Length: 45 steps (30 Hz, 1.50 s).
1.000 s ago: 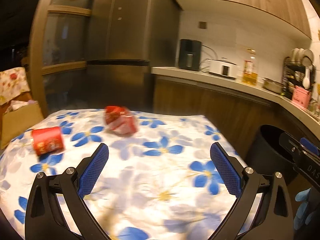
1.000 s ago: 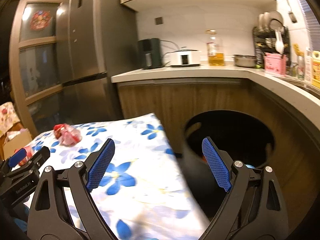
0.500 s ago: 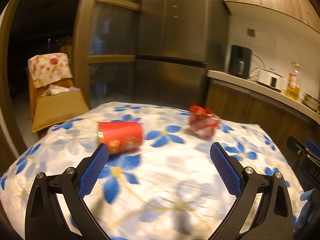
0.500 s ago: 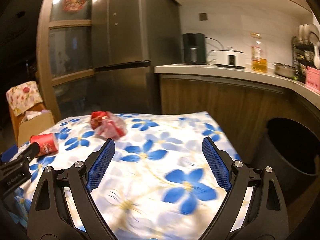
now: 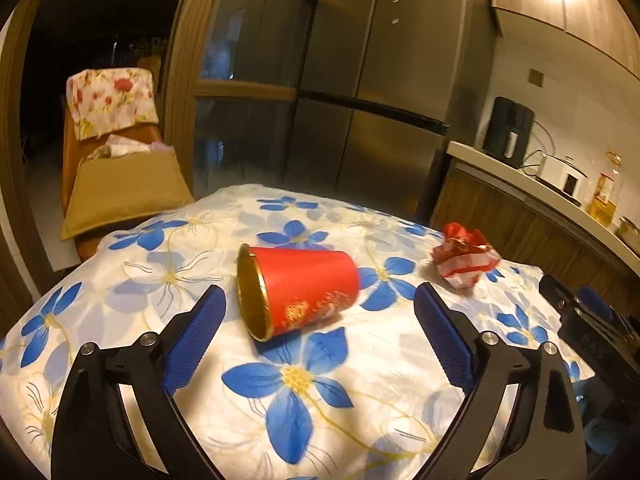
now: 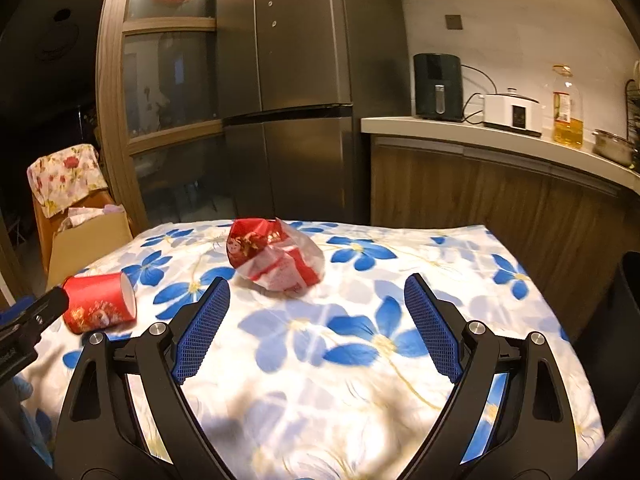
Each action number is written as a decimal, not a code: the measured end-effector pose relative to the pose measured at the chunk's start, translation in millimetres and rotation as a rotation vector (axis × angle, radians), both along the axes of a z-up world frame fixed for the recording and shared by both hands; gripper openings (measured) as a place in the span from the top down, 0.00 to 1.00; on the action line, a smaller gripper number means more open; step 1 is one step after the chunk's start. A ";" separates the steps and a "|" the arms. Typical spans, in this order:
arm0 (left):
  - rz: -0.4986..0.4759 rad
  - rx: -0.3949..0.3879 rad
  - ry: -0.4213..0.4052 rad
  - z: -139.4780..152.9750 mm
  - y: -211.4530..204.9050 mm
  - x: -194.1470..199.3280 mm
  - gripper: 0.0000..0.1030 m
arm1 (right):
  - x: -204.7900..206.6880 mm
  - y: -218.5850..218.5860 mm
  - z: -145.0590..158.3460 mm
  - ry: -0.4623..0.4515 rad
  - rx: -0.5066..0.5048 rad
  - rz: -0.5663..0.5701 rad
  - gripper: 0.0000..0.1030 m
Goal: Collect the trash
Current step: 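Grasp the red paper cup with the left tool while the right tool grasps the red-and-white snack bag, then carry the red cup and snack bag over the black bin with both tools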
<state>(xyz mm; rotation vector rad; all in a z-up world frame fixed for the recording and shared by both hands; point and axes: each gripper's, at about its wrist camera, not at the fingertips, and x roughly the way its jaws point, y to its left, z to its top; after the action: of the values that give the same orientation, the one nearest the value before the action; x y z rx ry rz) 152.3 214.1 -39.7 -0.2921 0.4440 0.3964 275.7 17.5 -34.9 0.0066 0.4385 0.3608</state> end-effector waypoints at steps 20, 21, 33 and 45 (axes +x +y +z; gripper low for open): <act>-0.098 -0.081 0.121 -25.3 3.5 28.7 0.98 | 84.9 54.1 -23.3 0.089 -0.052 0.055 0.37; -0.101 -0.079 0.114 -24.6 2.6 27.4 0.98 | 88.2 56.4 -25.1 0.102 -0.054 0.065 0.42; -0.109 -0.085 0.097 -25.1 4.1 26.3 0.98 | 86.8 62.2 -30.3 0.125 -0.049 0.140 0.92; -0.122 -0.022 0.073 -10.3 -12.1 20.1 0.98 | 15.2 18.7 0.2 0.073 0.012 0.150 0.94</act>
<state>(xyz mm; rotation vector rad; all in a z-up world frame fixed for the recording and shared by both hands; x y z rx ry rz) 172.5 202.0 -50.0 -0.2711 0.5353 0.2842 290.9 36.2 -34.7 -0.0020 0.5103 0.5122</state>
